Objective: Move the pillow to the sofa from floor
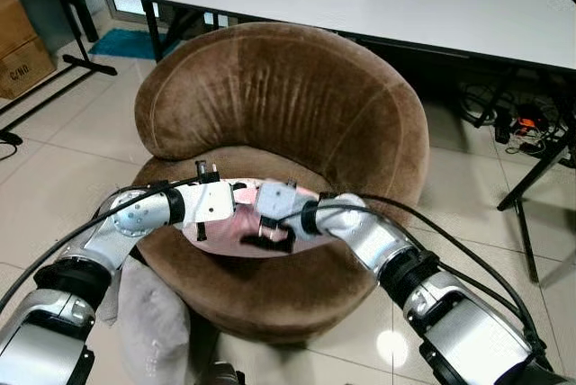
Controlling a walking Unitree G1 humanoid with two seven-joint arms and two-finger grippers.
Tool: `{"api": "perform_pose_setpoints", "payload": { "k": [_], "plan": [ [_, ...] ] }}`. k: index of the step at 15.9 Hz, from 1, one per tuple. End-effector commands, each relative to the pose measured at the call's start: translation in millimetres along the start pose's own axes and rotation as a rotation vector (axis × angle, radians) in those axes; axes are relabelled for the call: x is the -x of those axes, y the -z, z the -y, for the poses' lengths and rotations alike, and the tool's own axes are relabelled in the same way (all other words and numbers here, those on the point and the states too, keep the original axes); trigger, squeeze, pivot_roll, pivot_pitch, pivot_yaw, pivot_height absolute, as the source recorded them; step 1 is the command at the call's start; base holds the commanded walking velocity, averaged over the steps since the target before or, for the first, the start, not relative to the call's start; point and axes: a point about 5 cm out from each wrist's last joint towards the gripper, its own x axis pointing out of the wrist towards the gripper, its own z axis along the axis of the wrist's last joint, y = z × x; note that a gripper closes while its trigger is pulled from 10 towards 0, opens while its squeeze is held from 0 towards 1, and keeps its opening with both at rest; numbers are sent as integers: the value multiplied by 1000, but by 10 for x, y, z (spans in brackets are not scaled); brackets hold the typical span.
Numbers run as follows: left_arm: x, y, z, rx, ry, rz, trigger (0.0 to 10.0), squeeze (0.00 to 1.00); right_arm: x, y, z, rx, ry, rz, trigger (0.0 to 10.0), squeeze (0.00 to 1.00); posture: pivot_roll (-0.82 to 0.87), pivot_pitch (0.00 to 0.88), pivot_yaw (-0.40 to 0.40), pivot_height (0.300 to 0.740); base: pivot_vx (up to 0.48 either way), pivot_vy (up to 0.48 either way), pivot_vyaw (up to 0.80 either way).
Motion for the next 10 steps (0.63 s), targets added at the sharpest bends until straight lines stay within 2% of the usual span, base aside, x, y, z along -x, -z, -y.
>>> {"api": "perform_pose_setpoints", "payload": {
  "k": [1,4,5,6,7,8,10],
  "plan": [
    [57,-66,-161,-24,-77,21,0,0,-3,3,1,25,-23,-12,10000,0,140,0,-67,740,0,0,0],
    [97,-26,-173,-21,-82,-4,0,0,59,-49,148,-37,17,36,10000,0,135,0,-65,740,0,0,0],
    [92,-40,-190,-19,-89,2,0,0,64,-22,152,-28,18,14,10000,0,135,0,-65,740,0,0,0],
    [74,-105,-226,-30,-95,25,0,0,55,104,133,-2,38,-78,10000,0,135,0,-66,740,0,0,0],
    [71,-136,-238,-35,-94,37,0,0,48,162,126,2,61,-117,10000,0,135,0,-66,740,0,0,0],
    [75,-157,-245,-43,-88,44,0,0,45,205,113,-14,71,-137,10000,0,145,0,-69,740,0,0,0],
    [99,-199,-267,-55,-85,60,0,0,40,260,106,11,102,-174,10000,0,154,0,-70,740,0,0,0]
  ]
}}
